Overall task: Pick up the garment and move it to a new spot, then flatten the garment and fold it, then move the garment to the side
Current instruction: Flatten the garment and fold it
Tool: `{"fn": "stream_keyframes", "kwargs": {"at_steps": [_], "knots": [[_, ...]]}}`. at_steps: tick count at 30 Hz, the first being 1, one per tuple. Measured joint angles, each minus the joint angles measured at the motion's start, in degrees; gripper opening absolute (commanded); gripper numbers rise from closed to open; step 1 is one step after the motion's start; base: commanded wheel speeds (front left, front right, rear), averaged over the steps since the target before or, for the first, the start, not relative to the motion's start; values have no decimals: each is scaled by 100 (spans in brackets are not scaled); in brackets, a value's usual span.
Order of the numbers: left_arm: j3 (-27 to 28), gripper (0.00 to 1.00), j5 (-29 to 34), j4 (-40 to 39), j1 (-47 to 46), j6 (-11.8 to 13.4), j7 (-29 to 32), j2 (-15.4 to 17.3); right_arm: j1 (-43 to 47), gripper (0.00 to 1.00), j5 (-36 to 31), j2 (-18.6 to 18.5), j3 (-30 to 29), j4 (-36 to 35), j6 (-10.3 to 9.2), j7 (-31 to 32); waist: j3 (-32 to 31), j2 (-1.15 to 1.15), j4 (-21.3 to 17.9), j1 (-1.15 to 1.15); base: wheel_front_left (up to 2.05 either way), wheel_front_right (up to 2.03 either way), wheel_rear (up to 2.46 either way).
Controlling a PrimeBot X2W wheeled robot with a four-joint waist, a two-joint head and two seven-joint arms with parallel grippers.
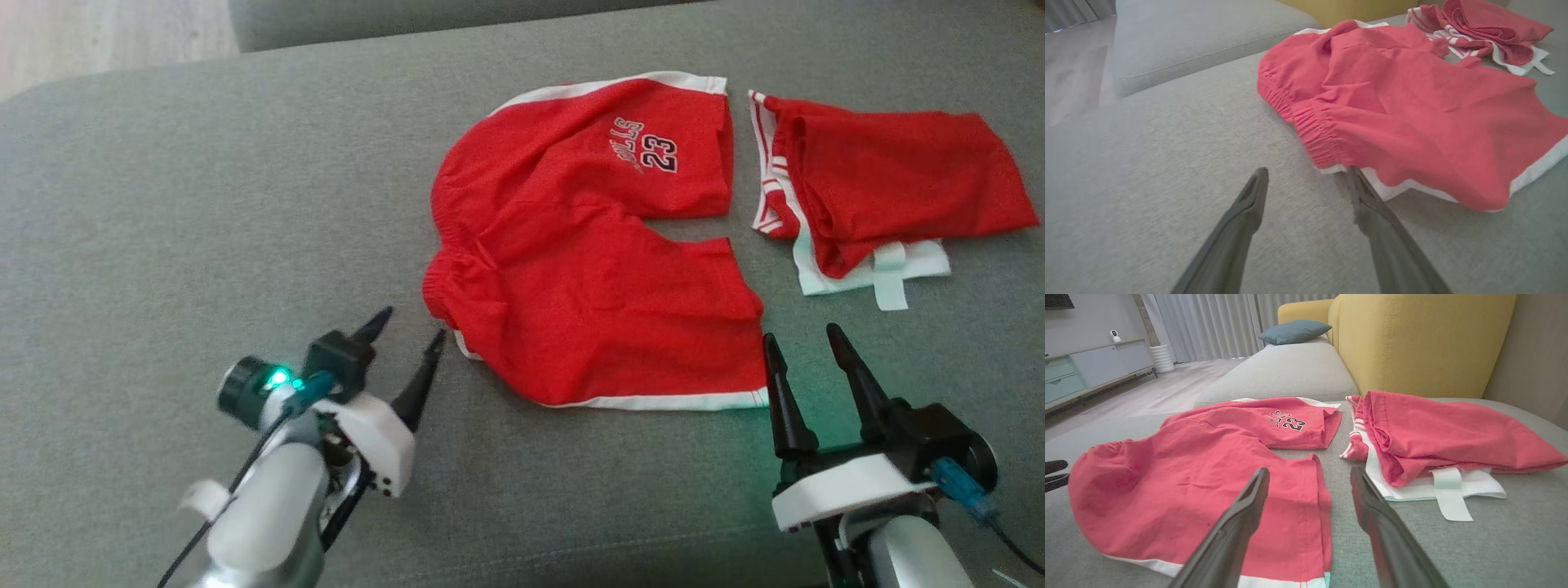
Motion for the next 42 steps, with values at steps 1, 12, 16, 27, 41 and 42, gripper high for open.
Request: {"fn": "stream_keyframes", "kwargs": {"at_steps": [1, 12, 16, 27, 41, 42], "knots": [[-157, 100, -67, 71, -101, -18, 0, 10, -1, 100, 0, 3, -8, 0, -1, 0, 30, 0, -27, 0, 0, 0, 0], [-1269, 100, -1002, 576, -822, -37, -44, 279, -162, 100, -1, 22, -71, 2, -1, 0, 274, 0, -275, 0, 0, 0, 0], [-1400, 100, -1060, 688, -898, -37, -87, 305, -160, 100, -2, 25, -68, 11, -1, 0, 301, 0, -303, 0, 0, 0, 0], [-1762, 87, -1258, 902, -1239, -37, -92, 347, -174, 100, -13, 33, 23, 109, 0, 67, 411, 0, -366, 0, 0, 0, 0], [-1684, 0, -1133, 557, -1223, -1, -92, 492, -163, 100, 67, 37, 127, 738, -1, 727, 317, 0, -195, 0, 0, 0, 0], [-1677, 0, -1132, 506, -1211, 14, -92, 503, -160, 100, 67, 37, 141, 783, -1, 777, 307, 0, -172, 0, 0, 0, 0]]}}
